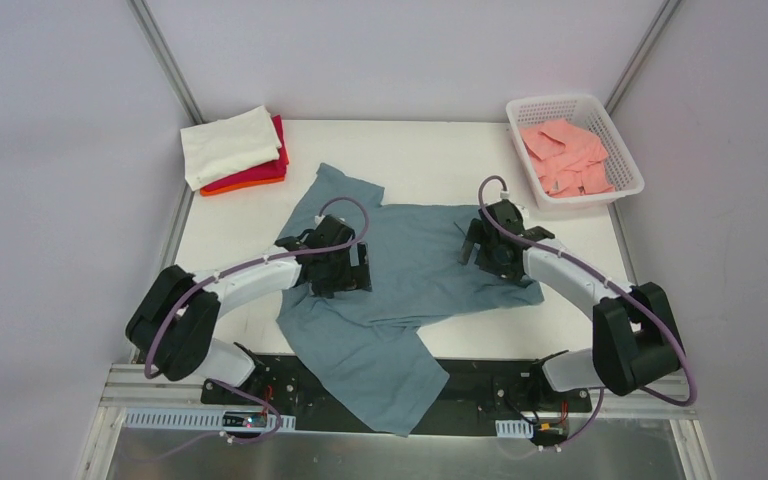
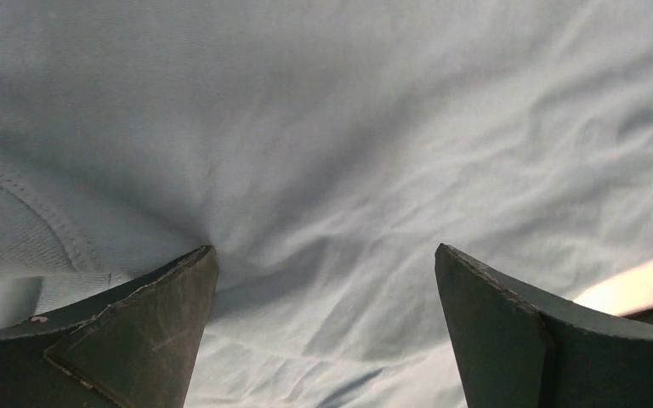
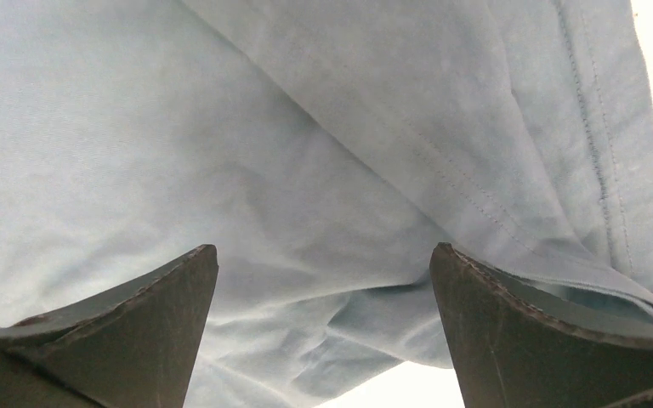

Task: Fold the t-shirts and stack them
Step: Flatten out the tshirt

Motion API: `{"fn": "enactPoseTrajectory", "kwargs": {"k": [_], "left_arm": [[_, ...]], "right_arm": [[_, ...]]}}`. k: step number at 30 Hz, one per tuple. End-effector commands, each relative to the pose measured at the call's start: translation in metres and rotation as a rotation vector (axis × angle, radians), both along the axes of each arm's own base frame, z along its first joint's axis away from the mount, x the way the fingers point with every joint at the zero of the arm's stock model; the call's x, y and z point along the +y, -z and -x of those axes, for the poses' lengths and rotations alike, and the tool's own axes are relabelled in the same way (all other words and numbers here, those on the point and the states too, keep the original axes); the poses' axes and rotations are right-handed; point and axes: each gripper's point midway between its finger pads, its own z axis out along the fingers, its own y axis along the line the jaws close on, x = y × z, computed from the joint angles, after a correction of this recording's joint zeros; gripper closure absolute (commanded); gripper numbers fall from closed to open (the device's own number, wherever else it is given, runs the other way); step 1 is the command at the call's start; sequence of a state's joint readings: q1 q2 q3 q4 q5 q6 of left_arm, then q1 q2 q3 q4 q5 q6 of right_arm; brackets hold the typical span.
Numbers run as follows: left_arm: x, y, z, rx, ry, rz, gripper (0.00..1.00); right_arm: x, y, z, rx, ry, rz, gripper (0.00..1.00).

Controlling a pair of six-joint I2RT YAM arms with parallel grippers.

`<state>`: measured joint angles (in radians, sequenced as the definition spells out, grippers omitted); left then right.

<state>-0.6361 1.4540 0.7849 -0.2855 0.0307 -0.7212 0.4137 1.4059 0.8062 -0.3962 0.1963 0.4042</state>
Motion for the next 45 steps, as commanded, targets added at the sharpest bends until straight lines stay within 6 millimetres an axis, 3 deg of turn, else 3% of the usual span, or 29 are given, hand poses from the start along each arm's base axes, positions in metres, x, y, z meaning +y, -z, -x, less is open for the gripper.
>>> {"fn": "enactPoseTrajectory", "kwargs": {"k": [1, 4, 7, 11, 14, 19, 26, 28, 33, 41, 43, 45], "left_arm": [[-0.01, -0.037, 0.014, -0.001, 0.024, 0.096, 0.01], [-0.01, -0.074, -0.014, -0.137, 0.024, 0.07, 0.01], [0.008, -0.101, -0.05, -0.228, -0.041, -0.03, 0.01], [0.043, -0.124, -0.119, -0.234, -0.187, -0.042, 0.01], [0.066, -0.124, -0.17, -0.237, -0.248, -0.07, 0.01], [0.084, -0.112, -0.247, -0.229, -0.236, -0.094, 0.01], [0.094, -0.07, -0.315, -0.198, -0.215, -0.139, 0.01], [0.094, -0.072, -0.335, -0.233, -0.222, -0.137, 0.03], [0.094, -0.045, -0.36, -0.238, -0.219, -0.156, 0.15], [0.098, -0.011, -0.353, -0.175, -0.216, -0.185, 0.36], [0.096, -0.004, -0.352, -0.163, -0.211, -0.183, 0.55], [0.094, 0.001, -0.349, -0.148, -0.202, -0.173, 0.94]], "right_arm": [[0.007, -0.047, -0.021, -0.13, -0.067, 0.055, 0.01], [0.011, -0.058, -0.04, -0.161, -0.089, 0.092, 0.01], [0.023, -0.056, -0.059, -0.143, -0.166, 0.116, 0.05], [0.03, -0.048, -0.094, -0.121, -0.2, 0.192, 0.1], [0.03, -0.034, -0.114, -0.083, -0.188, 0.254, 0.16], [0.035, -0.021, -0.131, -0.05, -0.179, 0.272, 0.21], [0.024, -0.007, -0.128, -0.01, -0.15, 0.282, 0.21], [0.023, -0.006, -0.125, -0.003, -0.148, 0.277, 0.21], [0.022, -0.006, -0.122, -0.001, -0.149, 0.264, 0.21], [0.023, -0.008, -0.121, -0.008, -0.134, 0.231, 0.21], [0.025, -0.009, -0.121, -0.012, -0.133, 0.219, 0.21], [0.024, -0.011, -0.122, -0.019, -0.13, 0.22, 0.22]]}}
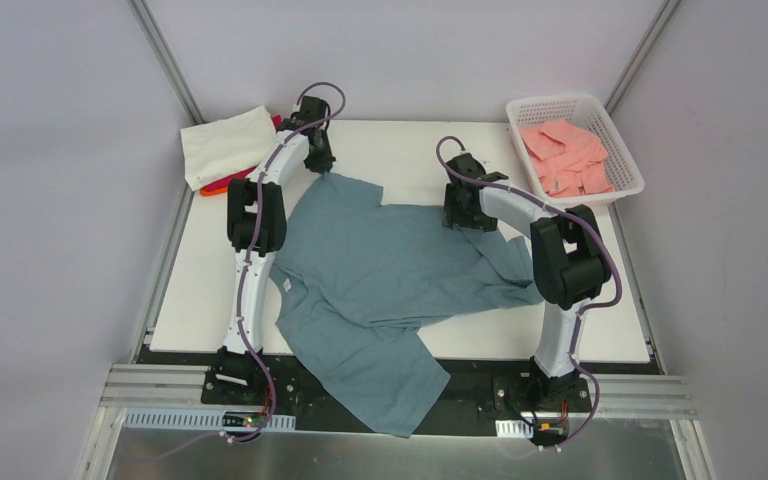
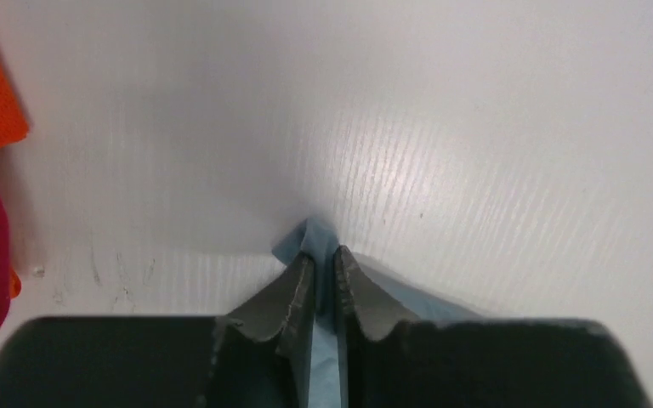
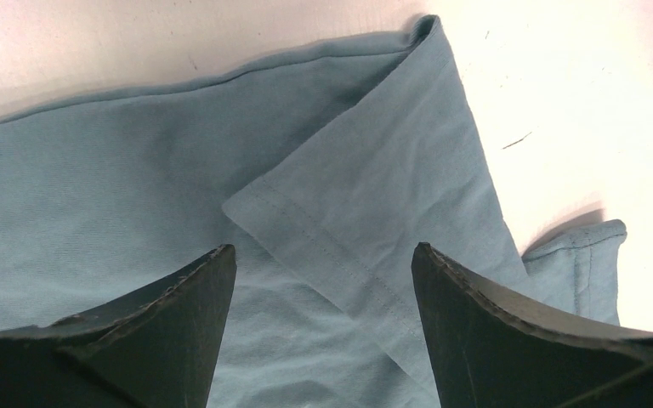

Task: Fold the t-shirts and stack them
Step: Flatten out the tshirt

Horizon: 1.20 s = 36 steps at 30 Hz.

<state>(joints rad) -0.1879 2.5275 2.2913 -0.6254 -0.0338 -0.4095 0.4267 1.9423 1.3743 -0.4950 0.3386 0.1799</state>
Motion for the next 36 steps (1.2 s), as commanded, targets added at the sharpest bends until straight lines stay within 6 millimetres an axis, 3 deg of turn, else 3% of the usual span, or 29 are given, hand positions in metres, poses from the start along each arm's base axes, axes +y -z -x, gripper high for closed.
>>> {"fn": "enactPoseTrajectory", "kwargs": {"k": [1, 7, 11, 15, 21, 25, 31, 36], "left_arm": [[0.004, 0.003, 0.002, 0.015, 0.005, -0.006, 1.0], [0.011, 0.003, 0.009, 0.025, 0.012, -0.045, 1.0], [0.011, 0.003, 0.01, 0.027, 0.019, -0.045, 1.0], [0.015, 0.004, 0.01, 0.027, 0.017, -0.066, 1.0], [0.022, 0.001, 0.013, 0.025, 0.009, -0.096, 1.0], [0.02, 0.001, 0.012, 0.022, 0.014, -0.084, 1.0], [0.02, 0.002, 0.012, 0.022, 0.019, -0.081, 1.0], [0.02, 0.003, 0.012, 0.023, 0.022, -0.077, 1.0]], "right_arm": [[0.0, -0.021, -0.003, -0.049, 0.021, -0.029, 0.22], [0.003, -0.021, -0.009, -0.051, 0.004, -0.032, 0.23], [0.006, -0.011, -0.011, -0.022, -0.007, -0.03, 0.24], [-0.013, -0.01, -0.016, -0.035, 0.048, 0.039, 0.25], [-0.04, -0.009, -0.025, -0.047, 0.146, 0.01, 0.28], [-0.027, -0.009, -0.028, -0.049, 0.114, -0.062, 0.3], [-0.001, -0.026, -0.032, -0.102, 0.046, -0.091, 0.3], [0.009, -0.02, -0.032, -0.085, 0.026, -0.082, 0.3]]}}
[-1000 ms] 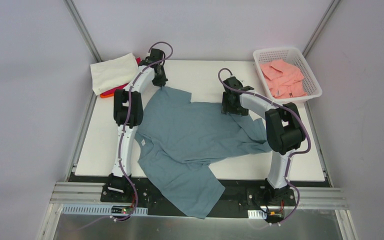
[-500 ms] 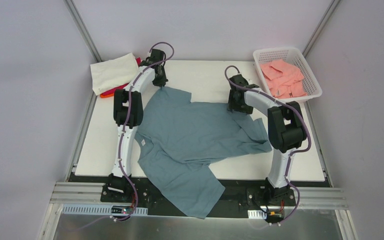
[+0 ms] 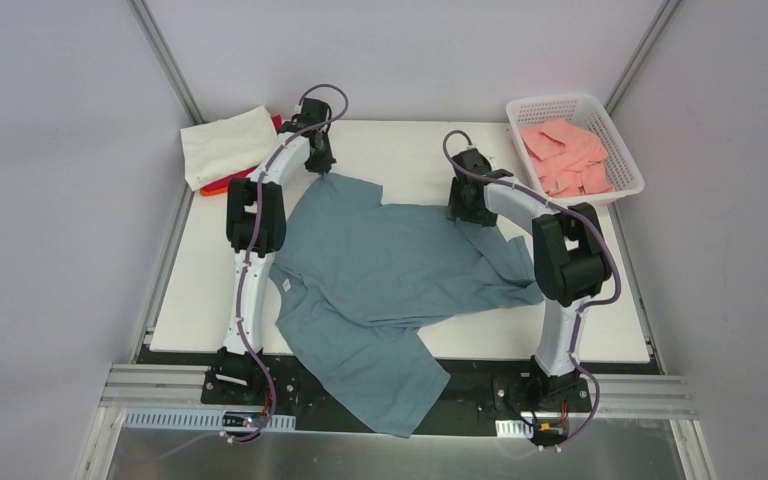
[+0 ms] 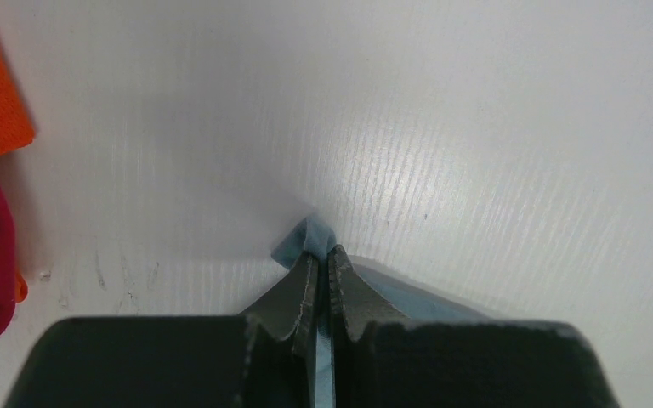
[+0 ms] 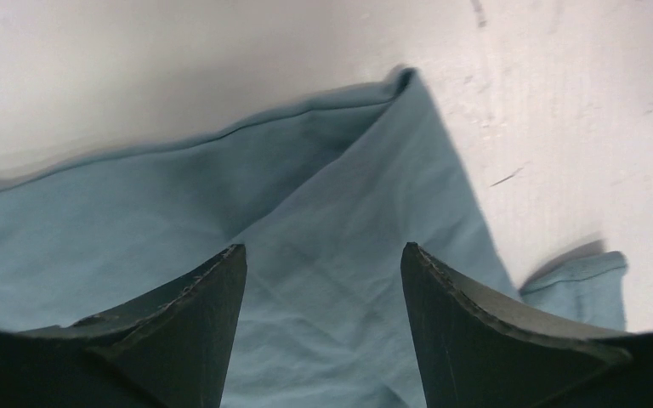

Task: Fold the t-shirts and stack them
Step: Flatten out the tshirt

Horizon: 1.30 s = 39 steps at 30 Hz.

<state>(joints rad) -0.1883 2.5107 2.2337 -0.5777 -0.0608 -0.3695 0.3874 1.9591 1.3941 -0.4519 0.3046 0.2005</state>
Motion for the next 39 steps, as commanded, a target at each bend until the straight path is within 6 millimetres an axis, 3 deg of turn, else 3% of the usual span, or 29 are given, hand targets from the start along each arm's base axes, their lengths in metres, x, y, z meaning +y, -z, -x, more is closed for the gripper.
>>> {"fn": "enactPoseTrajectory", "kwargs": {"k": [1, 5, 12, 20, 27, 31, 34, 39], "left_arm": [[0.014, -0.002, 0.011, 0.034, 0.003, -0.034, 1.0], [0.016, -0.002, 0.012, 0.036, 0.0, -0.032, 1.0], [0.022, -0.003, 0.011, 0.032, -0.012, -0.023, 1.0], [0.029, -0.003, 0.011, 0.031, -0.033, -0.022, 1.0], [0.033, -0.001, 0.01, 0.031, -0.048, -0.024, 1.0], [0.035, -0.001, 0.009, 0.03, -0.053, -0.019, 1.0], [0.033, -0.001, 0.009, 0.03, -0.051, -0.012, 1.0], [0.036, -0.003, 0.009, 0.024, -0.06, -0.017, 1.0]], "right_arm": [[0.014, -0.015, -0.013, -0.039, -0.02, -0.02, 0.3], [0.014, -0.001, -0.009, 0.001, -0.03, 0.008, 0.3], [-0.009, 0.016, 0.003, 0.072, 0.015, 0.076, 0.32], [-0.052, -0.001, 0.011, 0.034, 0.142, 0.095, 0.34], [-0.067, -0.009, 0.016, 0.025, 0.175, 0.047, 0.35], [-0.07, -0.006, 0.02, 0.031, 0.184, 0.033, 0.46], [-0.061, -0.005, 0.018, 0.032, 0.168, -0.012, 0.58], [-0.056, -0.018, 0.007, -0.02, 0.175, -0.048, 0.84]]}}
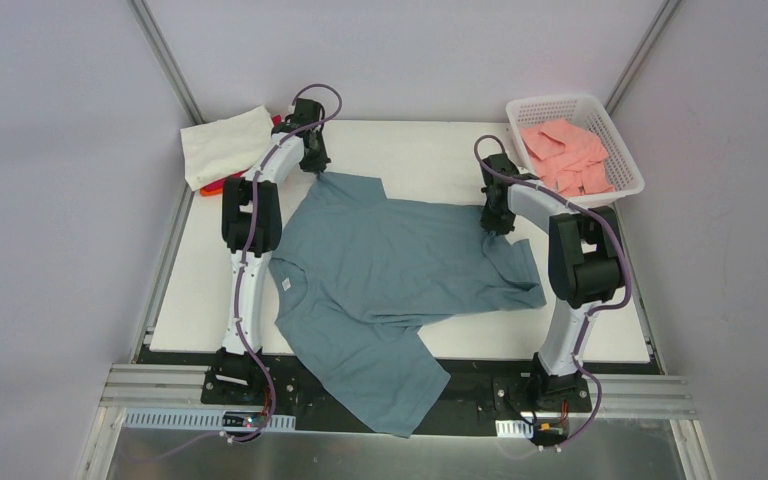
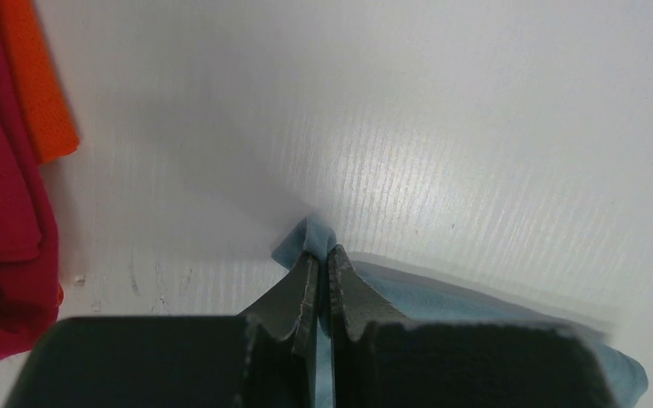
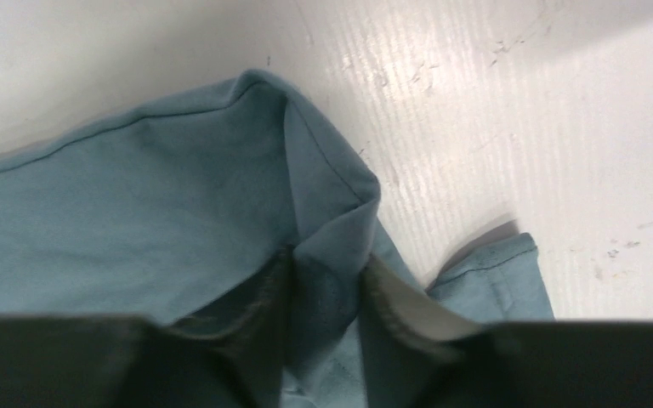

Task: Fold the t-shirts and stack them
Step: Flatten out the tshirt

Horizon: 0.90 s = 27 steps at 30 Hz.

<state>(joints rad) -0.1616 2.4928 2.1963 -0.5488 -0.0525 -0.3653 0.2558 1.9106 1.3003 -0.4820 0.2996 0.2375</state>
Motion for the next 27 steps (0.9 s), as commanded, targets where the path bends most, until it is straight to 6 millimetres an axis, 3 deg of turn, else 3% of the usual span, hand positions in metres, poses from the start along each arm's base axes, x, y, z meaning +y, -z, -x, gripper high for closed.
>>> {"fn": "enactPoseTrajectory", "kwargs": {"k": [1, 5, 13, 17, 21, 27], "left_arm": [[0.022, -0.005, 0.01, 0.03, -0.044, -0.026, 1.0], [0.025, -0.014, 0.008, 0.01, -0.053, -0.043, 1.0], [0.03, -0.025, 0.007, -0.011, -0.059, -0.063, 1.0], [0.032, -0.04, 0.005, -0.04, -0.065, -0.07, 1.0], [0.031, -0.08, 0.004, -0.11, -0.07, -0.055, 1.0], [0.034, -0.18, 0.019, -0.281, -0.089, -0.022, 1.0]], "right_arm": [[0.003, -0.034, -0.014, -0.104, 0.018, -0.028, 0.86], [-0.019, -0.05, -0.019, -0.125, 0.05, 0.086, 0.88], [-0.038, -0.053, -0.017, -0.099, 0.038, 0.122, 0.99], [-0.055, -0.072, -0.027, -0.132, 0.023, 0.204, 1.0], [-0.06, -0.109, -0.038, -0.21, -0.029, 0.242, 1.0], [-0.053, -0.19, -0.03, -0.397, -0.206, 0.239, 1.0]]}}
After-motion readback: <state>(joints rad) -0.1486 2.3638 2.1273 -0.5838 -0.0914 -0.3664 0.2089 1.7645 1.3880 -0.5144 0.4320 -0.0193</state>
